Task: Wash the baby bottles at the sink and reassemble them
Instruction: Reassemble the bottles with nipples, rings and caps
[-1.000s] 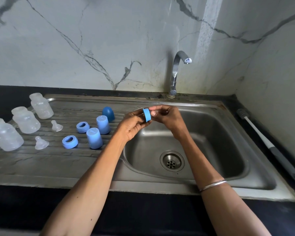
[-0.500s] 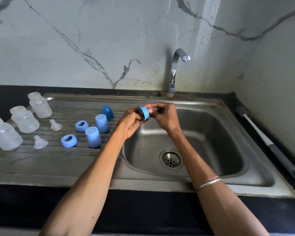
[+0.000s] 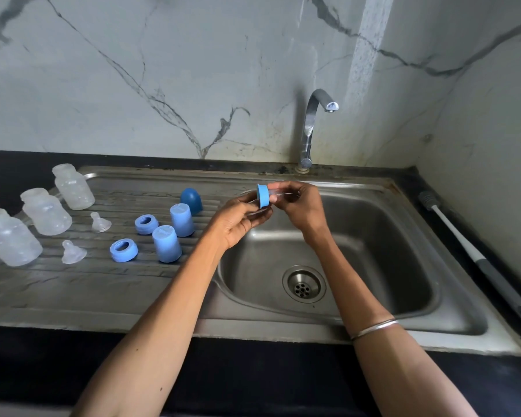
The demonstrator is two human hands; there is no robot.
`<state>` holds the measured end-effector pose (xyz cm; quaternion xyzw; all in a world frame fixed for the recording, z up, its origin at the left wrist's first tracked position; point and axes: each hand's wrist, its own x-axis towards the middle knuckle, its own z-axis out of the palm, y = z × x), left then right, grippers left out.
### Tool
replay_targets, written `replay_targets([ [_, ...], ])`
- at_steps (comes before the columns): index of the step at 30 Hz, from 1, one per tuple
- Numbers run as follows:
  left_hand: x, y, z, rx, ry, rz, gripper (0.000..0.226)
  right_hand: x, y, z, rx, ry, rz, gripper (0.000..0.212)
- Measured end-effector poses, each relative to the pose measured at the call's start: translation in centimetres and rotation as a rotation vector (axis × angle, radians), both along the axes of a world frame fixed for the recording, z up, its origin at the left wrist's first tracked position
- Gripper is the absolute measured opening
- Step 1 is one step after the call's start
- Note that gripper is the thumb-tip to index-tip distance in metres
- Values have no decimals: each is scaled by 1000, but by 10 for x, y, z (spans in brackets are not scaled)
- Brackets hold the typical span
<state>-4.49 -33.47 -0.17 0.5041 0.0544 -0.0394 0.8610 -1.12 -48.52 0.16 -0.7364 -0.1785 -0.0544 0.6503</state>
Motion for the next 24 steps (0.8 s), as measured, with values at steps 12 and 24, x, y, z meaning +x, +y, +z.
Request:
replay_targets([
  [12, -2, 5, 4, -104, 6, -51, 40, -4, -4, 4, 112, 40, 125, 24],
  [24, -2, 7, -1, -116, 79, 4, 42, -2, -2, 2, 46, -6, 131, 25],
])
